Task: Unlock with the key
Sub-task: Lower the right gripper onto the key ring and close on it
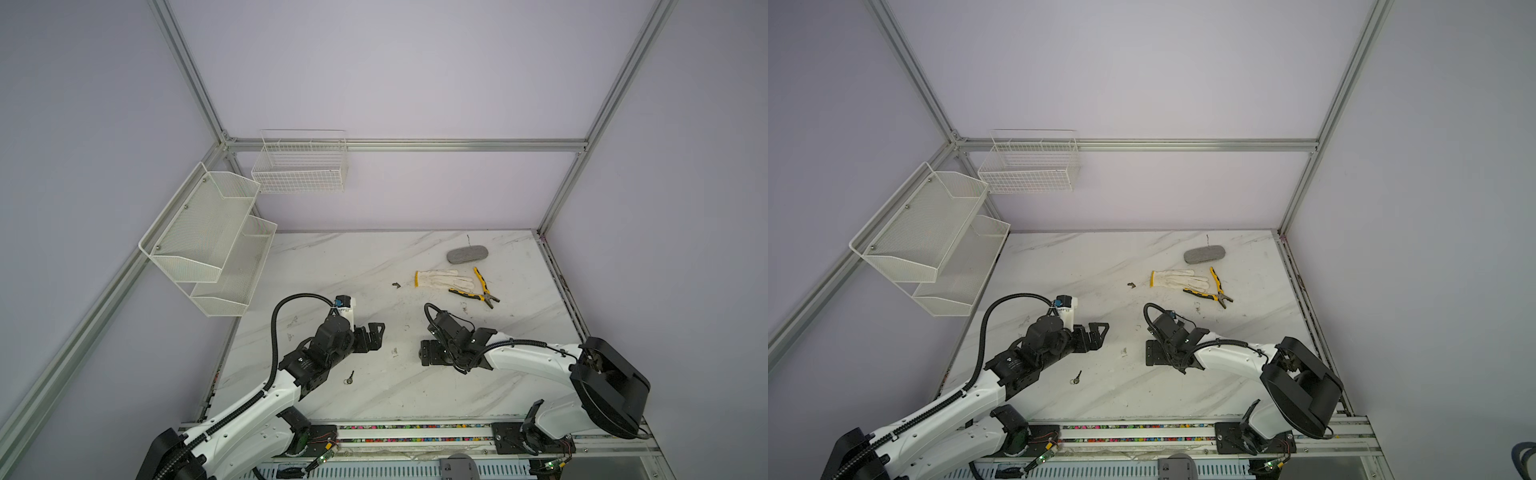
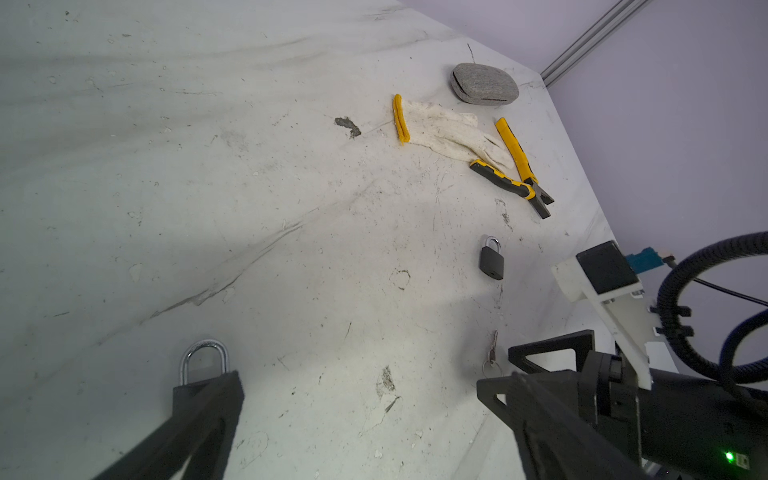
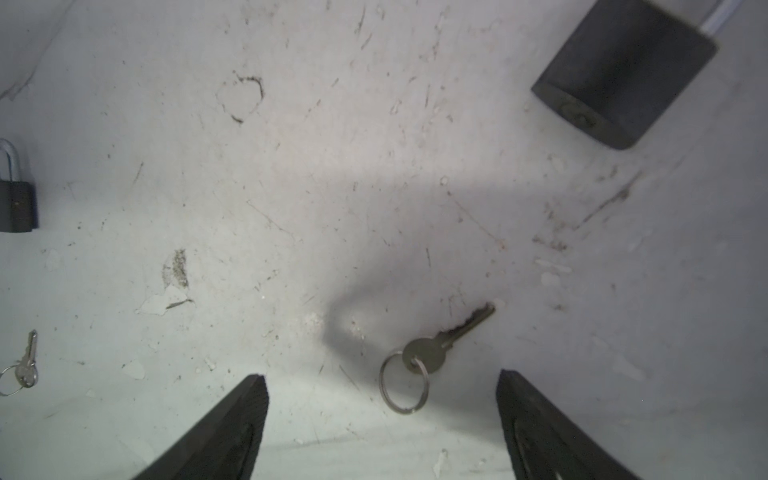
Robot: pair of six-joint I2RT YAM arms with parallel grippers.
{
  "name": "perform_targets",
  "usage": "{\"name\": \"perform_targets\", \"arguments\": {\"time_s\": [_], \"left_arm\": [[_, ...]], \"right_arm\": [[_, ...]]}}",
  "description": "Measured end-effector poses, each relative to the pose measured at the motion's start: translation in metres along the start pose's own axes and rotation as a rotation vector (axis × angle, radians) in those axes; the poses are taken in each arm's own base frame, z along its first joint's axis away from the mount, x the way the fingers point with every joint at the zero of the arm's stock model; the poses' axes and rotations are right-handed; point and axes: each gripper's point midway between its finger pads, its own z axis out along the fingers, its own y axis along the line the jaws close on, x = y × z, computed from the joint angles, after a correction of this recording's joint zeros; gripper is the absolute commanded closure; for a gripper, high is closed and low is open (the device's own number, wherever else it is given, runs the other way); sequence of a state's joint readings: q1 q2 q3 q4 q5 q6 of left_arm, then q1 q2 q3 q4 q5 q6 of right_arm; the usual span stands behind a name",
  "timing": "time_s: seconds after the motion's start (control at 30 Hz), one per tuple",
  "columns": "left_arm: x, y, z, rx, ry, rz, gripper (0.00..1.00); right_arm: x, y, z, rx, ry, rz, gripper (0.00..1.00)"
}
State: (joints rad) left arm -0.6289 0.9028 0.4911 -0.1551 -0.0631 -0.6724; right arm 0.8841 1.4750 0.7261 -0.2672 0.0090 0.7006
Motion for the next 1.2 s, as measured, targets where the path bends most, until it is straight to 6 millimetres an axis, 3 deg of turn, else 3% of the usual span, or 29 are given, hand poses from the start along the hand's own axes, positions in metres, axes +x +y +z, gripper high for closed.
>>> {"name": "perform_targets", "arguments": {"time_s": [0.23, 0.4, 0.63, 0.9, 1.2], "left_arm": [[0.004, 0.001, 0.003, -0.017, 0.009, 0.001, 0.0], [0.004, 0.002, 0.003, -0.022, 0.005, -0.008, 0.0], [0.005, 0.0, 0.003, -0.024, 0.003, -0.029, 0.0], [0.013, -0.009, 0.003, -0.007, 0.02, -0.039, 0.0], [0.026, -0.011, 0.009, -0.023, 0.056, -0.04, 0.0]], "right_arm": [[-0.008, 0.012, 0.007, -0.018, -0.017, -0.022, 0.12], [-0.018, 0.032, 0.017, -0.042, -0.025, -0.068, 0.13], [-0.018, 0.043, 0.019, -0.078, -0.012, -0.117, 0.13], [-0.018, 0.022, -0.004, -0.042, -0.012, -0.113, 0.22], [-0.007, -0.002, -0.002, -0.011, 0.04, -0.124, 0.48]]}}
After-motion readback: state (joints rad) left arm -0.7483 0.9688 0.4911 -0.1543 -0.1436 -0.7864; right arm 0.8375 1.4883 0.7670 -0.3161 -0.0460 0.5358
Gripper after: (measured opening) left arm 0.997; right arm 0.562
